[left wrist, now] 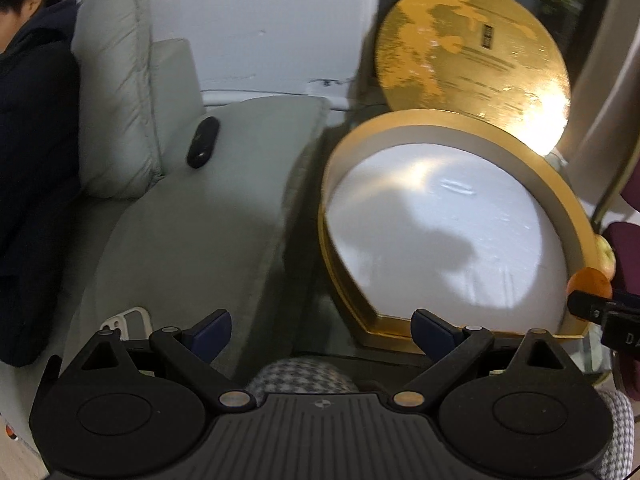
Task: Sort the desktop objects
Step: 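Carry the mandarin with the right gripper into the box and release it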
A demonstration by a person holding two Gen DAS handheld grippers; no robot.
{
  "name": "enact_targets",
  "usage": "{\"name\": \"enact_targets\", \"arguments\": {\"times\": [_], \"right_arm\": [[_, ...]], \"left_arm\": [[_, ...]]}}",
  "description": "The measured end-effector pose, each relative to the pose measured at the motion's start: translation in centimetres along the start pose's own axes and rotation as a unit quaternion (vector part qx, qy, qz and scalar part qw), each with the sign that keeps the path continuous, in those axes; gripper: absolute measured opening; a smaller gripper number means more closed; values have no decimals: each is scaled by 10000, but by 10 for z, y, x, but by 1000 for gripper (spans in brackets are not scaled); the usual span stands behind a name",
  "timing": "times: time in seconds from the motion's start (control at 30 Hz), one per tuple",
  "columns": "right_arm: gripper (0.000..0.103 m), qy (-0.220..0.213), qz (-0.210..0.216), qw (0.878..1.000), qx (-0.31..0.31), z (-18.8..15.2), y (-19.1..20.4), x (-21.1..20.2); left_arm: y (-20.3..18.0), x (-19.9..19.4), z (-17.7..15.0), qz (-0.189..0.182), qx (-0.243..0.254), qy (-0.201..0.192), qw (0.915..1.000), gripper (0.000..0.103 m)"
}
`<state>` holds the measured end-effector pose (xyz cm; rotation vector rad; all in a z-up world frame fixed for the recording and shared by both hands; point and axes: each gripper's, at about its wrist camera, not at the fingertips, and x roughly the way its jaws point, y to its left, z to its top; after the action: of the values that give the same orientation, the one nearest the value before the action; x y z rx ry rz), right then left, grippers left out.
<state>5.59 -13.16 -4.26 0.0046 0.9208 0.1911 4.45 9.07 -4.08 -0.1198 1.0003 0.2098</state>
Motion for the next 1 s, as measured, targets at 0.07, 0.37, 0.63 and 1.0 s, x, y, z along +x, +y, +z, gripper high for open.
{"name": "enact_targets", "arguments": {"times": [0.07, 0.37, 0.63, 1.0], "right_arm": [[46, 58, 81, 9999, -73, 5, 10, 11], [46, 452, 306, 9976, -421, 18, 46, 66], [46, 778, 468, 9936, -665, 23, 72, 106], [46, 905, 560, 9908, -836, 28, 95, 140]], "left_arm": [[6, 5, 1, 36, -66, 39, 10000, 97], [25, 28, 4, 117, -245, 295, 9992, 97], [32, 50, 7, 134, -315, 530, 9980, 97], [43, 61, 8, 240, -428, 660, 9966, 97]]}}
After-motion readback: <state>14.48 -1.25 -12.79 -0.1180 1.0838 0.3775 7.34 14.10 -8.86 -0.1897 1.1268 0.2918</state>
